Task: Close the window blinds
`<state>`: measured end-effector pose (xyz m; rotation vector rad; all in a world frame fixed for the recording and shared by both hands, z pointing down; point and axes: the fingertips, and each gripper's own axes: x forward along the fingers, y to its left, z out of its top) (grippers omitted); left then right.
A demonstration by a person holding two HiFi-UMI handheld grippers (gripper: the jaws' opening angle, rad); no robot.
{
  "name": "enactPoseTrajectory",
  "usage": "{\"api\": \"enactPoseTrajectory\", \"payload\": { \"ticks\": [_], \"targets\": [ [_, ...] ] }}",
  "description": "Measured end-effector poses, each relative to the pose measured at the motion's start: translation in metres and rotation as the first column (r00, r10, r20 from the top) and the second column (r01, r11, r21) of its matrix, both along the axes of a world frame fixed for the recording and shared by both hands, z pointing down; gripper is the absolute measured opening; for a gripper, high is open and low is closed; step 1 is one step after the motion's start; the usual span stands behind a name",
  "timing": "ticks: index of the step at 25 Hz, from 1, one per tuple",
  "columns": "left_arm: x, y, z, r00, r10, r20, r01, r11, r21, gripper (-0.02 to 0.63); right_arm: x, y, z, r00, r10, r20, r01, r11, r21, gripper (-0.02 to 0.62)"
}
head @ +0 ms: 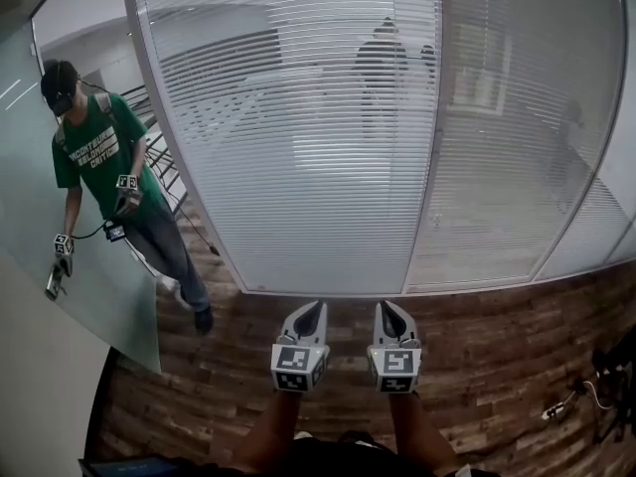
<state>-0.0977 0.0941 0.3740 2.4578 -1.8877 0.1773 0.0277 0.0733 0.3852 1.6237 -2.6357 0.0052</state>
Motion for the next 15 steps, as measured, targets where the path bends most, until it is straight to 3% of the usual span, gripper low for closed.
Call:
{"api": "enactPoseTrajectory", "payload": {
  "ticks": [7, 15],
  "targets": [
    [0.008, -0.007, 0.014, 0.999, -0.013, 0.037, 0.013, 1.000, -0.011, -0.005, 0.013, -0.006, 0.002, 1.000, -0.004, 0.012, 0.004, 1.000, -0.013, 0.003],
    [0.018, -0.043, 0.020, 1.000, 0.021, 0.005, -0.021, 1.000, -0.005, -0.005, 0.020, -0.037, 0.027, 1.000, 0.017, -0.024, -0.017, 1.000, -0.023, 0.002]
  ]
}}
